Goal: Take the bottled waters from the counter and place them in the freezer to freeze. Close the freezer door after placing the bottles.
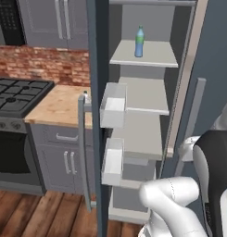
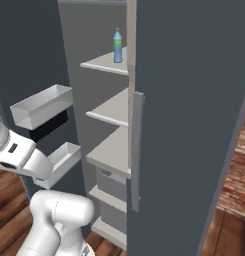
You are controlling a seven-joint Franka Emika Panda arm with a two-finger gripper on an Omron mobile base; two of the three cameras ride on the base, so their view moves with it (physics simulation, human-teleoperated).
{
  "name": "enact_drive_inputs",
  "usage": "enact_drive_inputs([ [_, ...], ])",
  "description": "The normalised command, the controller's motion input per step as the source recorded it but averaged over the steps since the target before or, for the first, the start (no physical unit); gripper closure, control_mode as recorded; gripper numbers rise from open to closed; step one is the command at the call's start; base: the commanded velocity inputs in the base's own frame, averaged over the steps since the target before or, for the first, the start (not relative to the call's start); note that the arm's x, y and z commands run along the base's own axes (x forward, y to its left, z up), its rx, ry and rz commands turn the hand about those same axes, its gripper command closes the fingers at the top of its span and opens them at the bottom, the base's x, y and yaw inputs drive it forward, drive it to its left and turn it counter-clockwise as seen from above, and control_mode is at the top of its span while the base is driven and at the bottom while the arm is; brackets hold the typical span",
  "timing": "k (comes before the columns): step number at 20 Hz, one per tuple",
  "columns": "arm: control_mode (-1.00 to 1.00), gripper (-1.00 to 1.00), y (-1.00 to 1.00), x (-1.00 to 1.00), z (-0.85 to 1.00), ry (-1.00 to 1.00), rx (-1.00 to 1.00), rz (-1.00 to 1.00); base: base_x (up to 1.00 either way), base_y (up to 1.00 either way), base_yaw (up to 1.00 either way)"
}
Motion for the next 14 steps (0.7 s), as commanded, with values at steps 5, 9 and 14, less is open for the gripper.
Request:
enact_drive_inputs([
  [5, 1.0, -1.0, 0.0, 0.0, 0.0, 0.0, 0.0, 0.0, -0.45, 0.22, 0.0],
  [9, 1.0, -1.0, 0.0, 0.0, 0.0, 0.0, 0.0, 0.0, -0.29, 0.44, 0.0],
  [14, 1.0, -1.0, 0.0, 0.0, 0.0, 0.0, 0.0, 0.0, -0.24, 0.73, -0.04],
])
